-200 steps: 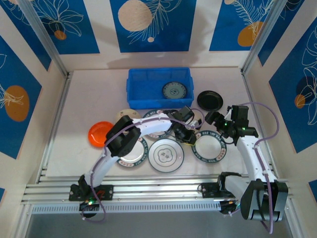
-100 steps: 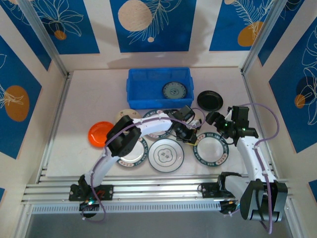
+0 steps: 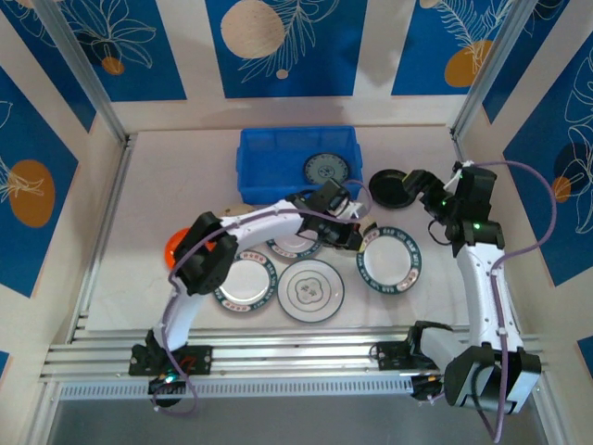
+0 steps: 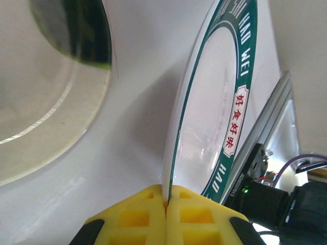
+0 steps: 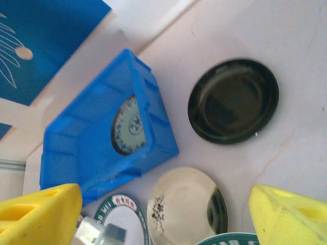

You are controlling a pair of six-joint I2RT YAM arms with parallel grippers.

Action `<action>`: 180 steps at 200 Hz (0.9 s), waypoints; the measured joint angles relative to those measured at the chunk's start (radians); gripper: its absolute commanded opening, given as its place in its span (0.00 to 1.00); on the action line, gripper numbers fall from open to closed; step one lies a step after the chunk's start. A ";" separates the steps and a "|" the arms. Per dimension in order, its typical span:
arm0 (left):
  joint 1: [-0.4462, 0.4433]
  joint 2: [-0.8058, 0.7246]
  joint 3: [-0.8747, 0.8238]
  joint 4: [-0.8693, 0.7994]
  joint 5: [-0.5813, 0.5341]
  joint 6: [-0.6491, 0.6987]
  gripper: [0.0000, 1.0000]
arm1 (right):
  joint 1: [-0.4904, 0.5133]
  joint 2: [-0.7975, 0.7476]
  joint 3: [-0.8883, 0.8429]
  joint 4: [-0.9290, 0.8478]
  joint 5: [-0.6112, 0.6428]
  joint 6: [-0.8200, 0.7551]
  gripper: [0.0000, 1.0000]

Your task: Place the plates into the plastic bin on the countertop

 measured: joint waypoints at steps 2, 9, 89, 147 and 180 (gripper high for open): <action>0.004 -0.008 -0.005 0.002 0.000 0.000 0.00 | -0.002 0.001 0.005 0.000 0.000 0.000 0.85; 0.018 -0.034 -0.024 0.010 0.001 -0.003 0.00 | -0.007 0.007 0.017 0.000 0.000 -0.003 0.85; 0.185 -0.249 -0.272 0.209 0.088 -0.155 0.00 | -0.015 0.119 0.049 -0.008 -0.151 -0.068 0.85; 0.351 -0.304 -0.405 0.492 0.185 -0.368 0.00 | -0.002 0.191 0.017 0.069 -0.355 -0.056 0.78; 0.391 -0.304 -0.428 0.612 0.218 -0.468 0.00 | 0.041 0.216 0.016 0.111 -0.408 -0.048 0.74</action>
